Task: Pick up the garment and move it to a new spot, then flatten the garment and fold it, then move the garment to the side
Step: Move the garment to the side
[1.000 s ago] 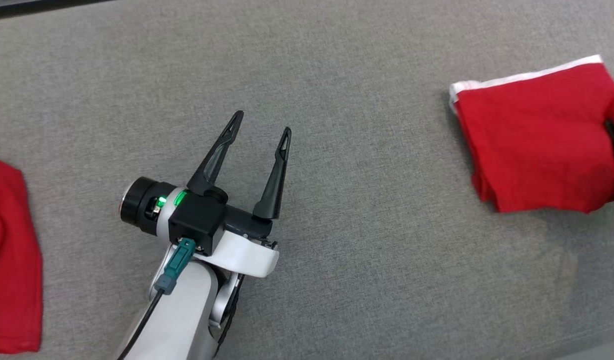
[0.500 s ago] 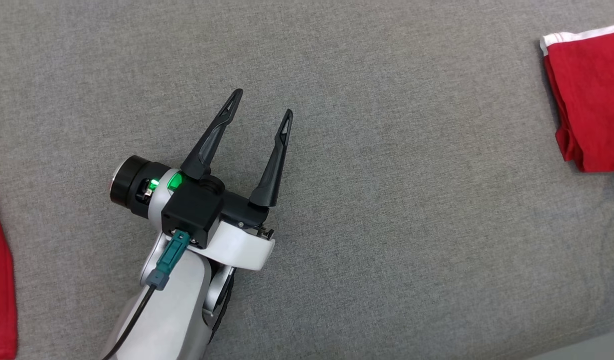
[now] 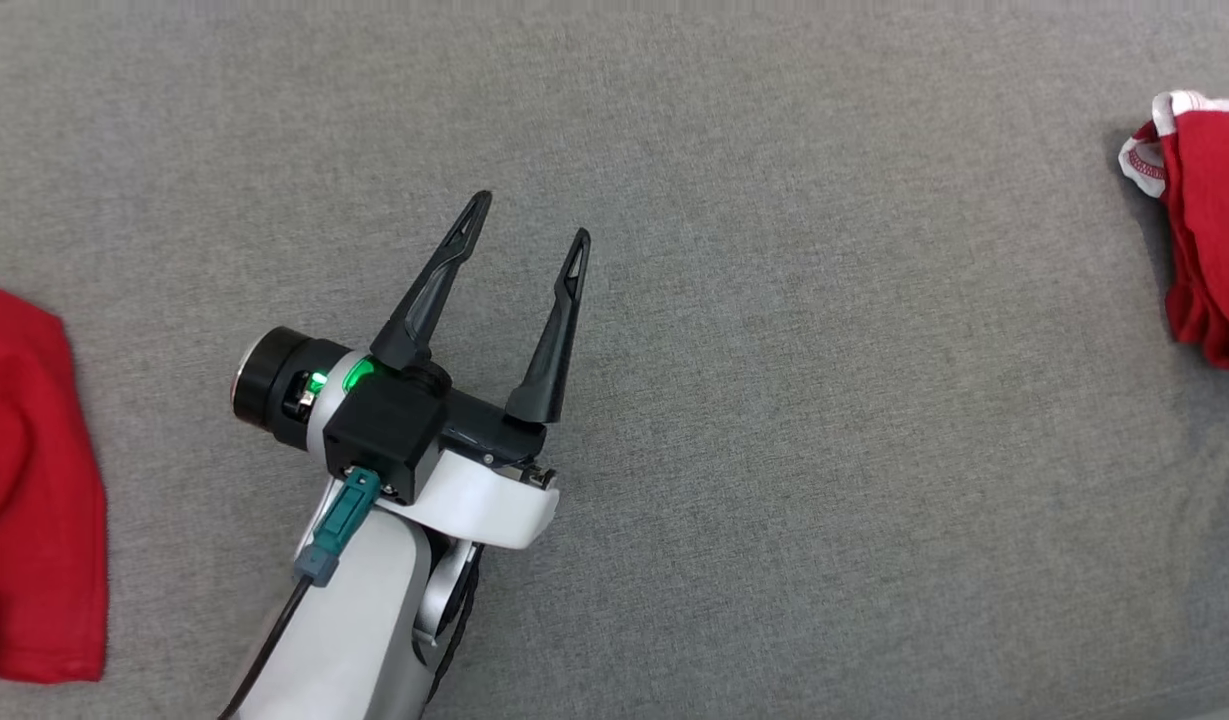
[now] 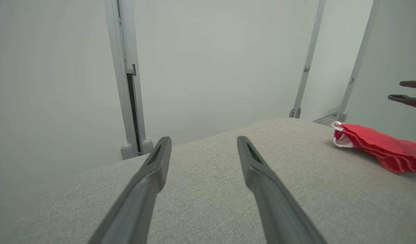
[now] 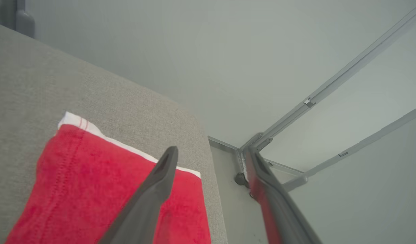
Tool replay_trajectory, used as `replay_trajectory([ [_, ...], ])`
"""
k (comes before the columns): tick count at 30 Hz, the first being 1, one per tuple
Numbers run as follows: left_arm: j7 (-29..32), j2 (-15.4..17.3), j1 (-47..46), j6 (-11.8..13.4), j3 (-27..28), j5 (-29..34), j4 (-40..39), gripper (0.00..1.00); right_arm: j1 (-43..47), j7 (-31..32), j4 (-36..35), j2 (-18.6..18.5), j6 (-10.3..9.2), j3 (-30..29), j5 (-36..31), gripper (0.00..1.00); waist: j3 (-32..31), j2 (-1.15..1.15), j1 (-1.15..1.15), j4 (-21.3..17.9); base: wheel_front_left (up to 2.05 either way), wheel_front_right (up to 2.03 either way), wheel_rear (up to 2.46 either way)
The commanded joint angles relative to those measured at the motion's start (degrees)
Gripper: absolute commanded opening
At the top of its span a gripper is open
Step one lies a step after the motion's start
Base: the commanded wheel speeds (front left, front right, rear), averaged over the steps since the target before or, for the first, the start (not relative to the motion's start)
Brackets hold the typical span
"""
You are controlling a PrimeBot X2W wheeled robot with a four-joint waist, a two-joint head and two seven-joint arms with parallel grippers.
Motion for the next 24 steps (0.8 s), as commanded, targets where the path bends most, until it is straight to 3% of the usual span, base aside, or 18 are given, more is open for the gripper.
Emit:
replay_trajectory([
  [1, 0.0, 0.1, 0.7, 0.4, 0.1, -0.5, -0.1, 1.00, 0.7, -0.3, -1.2, 0.5, -0.03, -0.7, 0.5, 1.00, -2.4, 0.00, 0.00, 1.4, 0.00, 0.00, 0.00],
  [6, 0.0, 0.1, 2.9, 1.9, -0.3, -3.2, -0.5, 1.00, 4.8, -0.3, -8.0, 6.0, -0.02, -3.0, 3.3, 1.00, -7.4, 0.00, 0.00, 4.0, 0.00, 0.00, 0.00],
  [15, 0.0, 0.0, 7.7, 4.4, 0.6, -6.3, -0.3, 1.00, 13.8, -0.3, -17.7, 15.0, -0.02, 0.1, 8.3, 1.00, -14.7, 0.00, 0.00, 9.2, 0.00, 0.00, 0.00],
  [24, 0.0, 0.1, 12.9, 4.7, 2.8, -5.7, 2.0, 1.00, 22.2, -0.3, -22.2, 22.7, -0.02, -0.5, 9.0, 1.00, -19.4, 0.00, 0.00, 12.6, 0.00, 0.00, 0.00],
])
